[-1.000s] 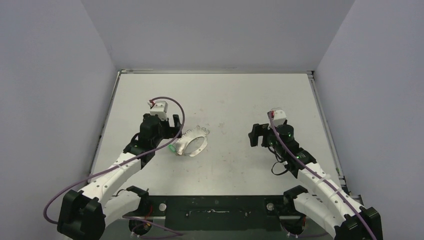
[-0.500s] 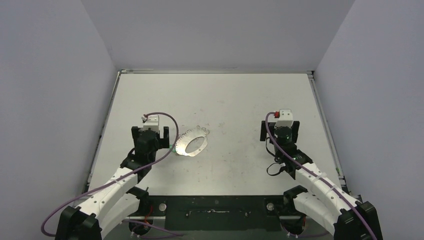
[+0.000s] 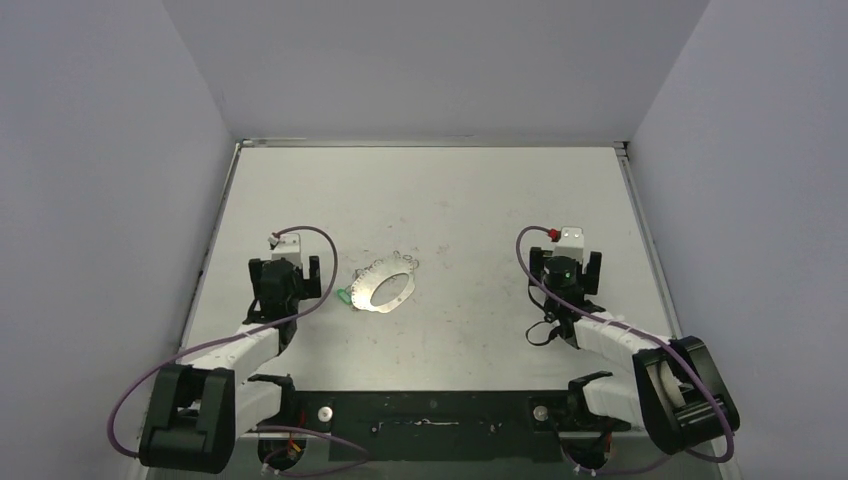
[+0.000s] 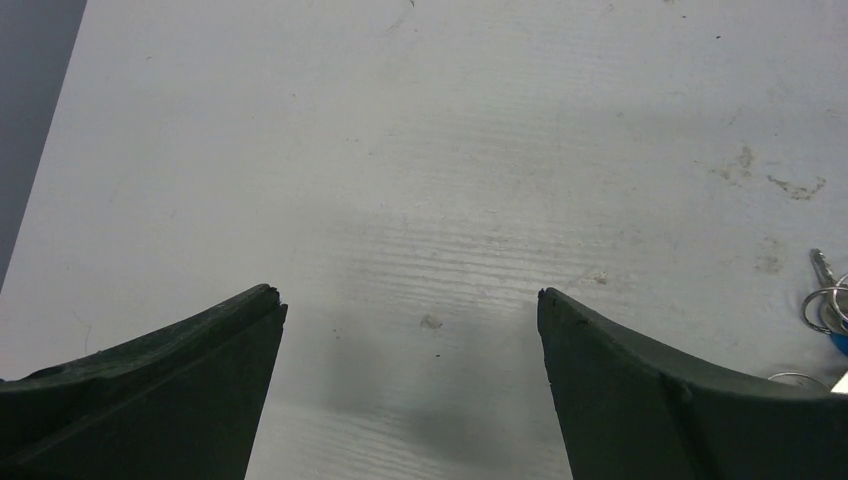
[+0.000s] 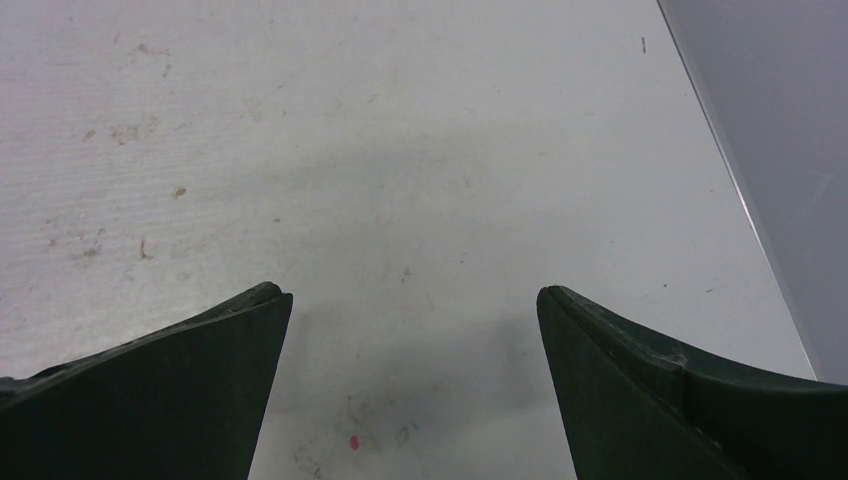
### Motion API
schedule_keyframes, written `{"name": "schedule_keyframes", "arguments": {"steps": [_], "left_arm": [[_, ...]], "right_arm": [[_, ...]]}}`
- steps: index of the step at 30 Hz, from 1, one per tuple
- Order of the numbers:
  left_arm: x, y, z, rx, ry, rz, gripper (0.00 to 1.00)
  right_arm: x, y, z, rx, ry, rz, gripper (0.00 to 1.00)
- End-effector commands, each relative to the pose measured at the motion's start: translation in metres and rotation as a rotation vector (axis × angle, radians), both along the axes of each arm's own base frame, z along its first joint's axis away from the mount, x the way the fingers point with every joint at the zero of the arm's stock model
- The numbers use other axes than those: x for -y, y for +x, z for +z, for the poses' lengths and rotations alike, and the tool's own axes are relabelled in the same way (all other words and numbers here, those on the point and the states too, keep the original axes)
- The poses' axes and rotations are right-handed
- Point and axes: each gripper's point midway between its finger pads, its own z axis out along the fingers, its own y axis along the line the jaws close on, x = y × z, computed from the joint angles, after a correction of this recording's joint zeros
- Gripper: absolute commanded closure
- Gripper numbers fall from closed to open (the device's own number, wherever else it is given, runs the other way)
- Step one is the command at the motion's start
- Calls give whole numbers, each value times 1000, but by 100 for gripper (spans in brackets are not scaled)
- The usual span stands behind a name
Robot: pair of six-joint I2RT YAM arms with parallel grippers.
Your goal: Put the keys on the keyring
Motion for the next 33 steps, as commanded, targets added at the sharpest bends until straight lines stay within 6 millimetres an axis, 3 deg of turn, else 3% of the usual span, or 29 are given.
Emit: {"name": "schedule_keyframes", "arguments": {"steps": [1,5,9,17,20,24,26,30,33], "left_arm": [[-4,35,22,82,-49,3,3],[-10,48,25,120,-19,-14,4],[-18,56,40,276,74,-33,3],[-23,68,28,179,63,0,3],[-18,76,25,144,68,-38,3],[1,87,32,244,-34,-103,3],[-6,91,10,182,-42,-58,3],[-31,89,4,245,-92,28,3],[-29,86,1,226,-105,27,3]], "right_arm": [[11,28,34,179,43,-60,0],[20,35,34,212,53,-82,0],[33,40,35,241,39,-126,0],[39,56,32,232,28,-133,0],[35,57,34,305,66,-120,0],[33,57,14,313,73,-98,0],[28,64,13,321,56,-70,0],[28,78,0,193,49,-94,0],[32,76,0,203,44,-110,0]]}}
